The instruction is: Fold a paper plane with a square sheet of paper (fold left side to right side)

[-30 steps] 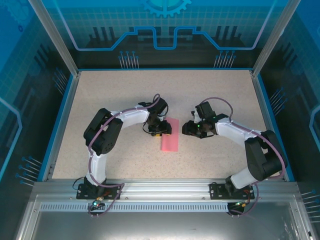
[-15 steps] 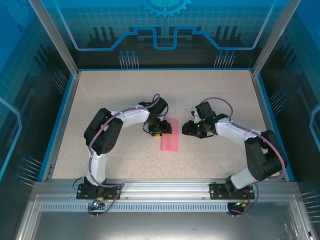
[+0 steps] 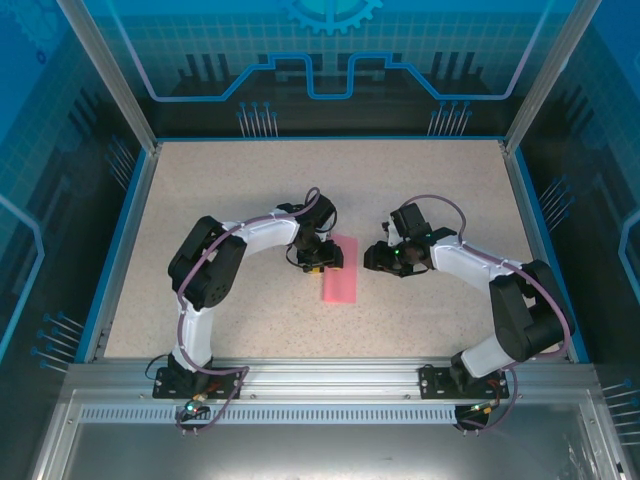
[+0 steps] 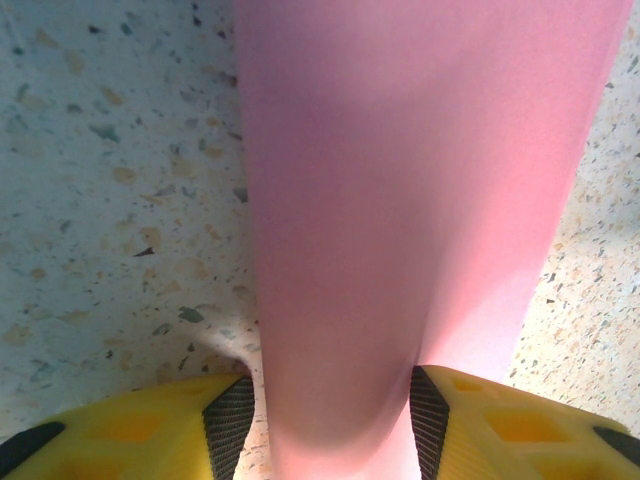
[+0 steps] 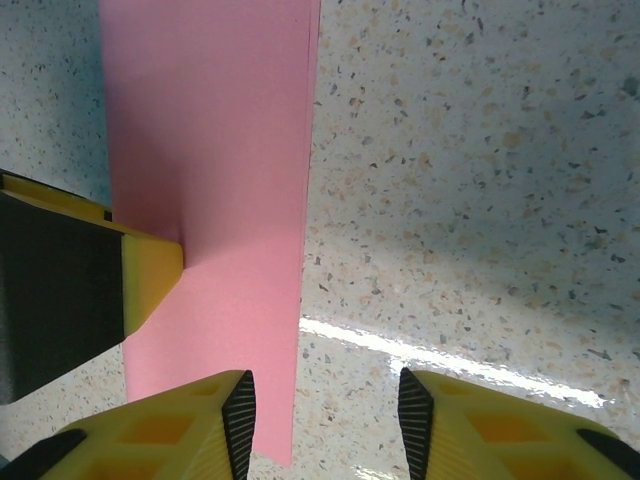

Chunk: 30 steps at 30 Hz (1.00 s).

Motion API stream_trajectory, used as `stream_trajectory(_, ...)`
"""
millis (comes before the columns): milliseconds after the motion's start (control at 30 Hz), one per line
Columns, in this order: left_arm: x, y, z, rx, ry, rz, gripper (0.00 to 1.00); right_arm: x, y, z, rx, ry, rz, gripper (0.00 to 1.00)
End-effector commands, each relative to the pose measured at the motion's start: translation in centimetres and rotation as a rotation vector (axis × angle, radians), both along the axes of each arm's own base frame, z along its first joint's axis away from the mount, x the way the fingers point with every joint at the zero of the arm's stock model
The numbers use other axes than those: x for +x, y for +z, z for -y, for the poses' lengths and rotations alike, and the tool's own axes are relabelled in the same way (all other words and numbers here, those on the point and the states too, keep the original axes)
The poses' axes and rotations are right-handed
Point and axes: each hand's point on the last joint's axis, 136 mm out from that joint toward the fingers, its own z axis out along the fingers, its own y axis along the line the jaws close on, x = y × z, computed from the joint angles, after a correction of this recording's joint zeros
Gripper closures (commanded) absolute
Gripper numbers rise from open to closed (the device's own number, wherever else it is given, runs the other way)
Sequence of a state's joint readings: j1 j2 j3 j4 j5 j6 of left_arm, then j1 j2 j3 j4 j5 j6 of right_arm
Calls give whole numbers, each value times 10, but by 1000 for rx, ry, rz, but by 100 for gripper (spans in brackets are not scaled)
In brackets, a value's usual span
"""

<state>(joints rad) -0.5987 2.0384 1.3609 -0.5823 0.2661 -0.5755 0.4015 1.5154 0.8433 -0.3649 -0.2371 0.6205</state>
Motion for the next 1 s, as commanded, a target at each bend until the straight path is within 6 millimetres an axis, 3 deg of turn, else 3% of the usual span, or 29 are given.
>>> stream_trajectory(0, -35, -62, 5, 55, -79, -113, 49, 2, 5, -9, 20, 14, 7, 55)
stream_trajectory(767, -37, -64, 6, 75, -113, -117, 49, 1, 0, -16, 36, 33, -11, 55)
stream_trajectory(967, -36, -64, 6, 77, -109, -116, 49, 0, -5, -35, 99, 60, -40, 74)
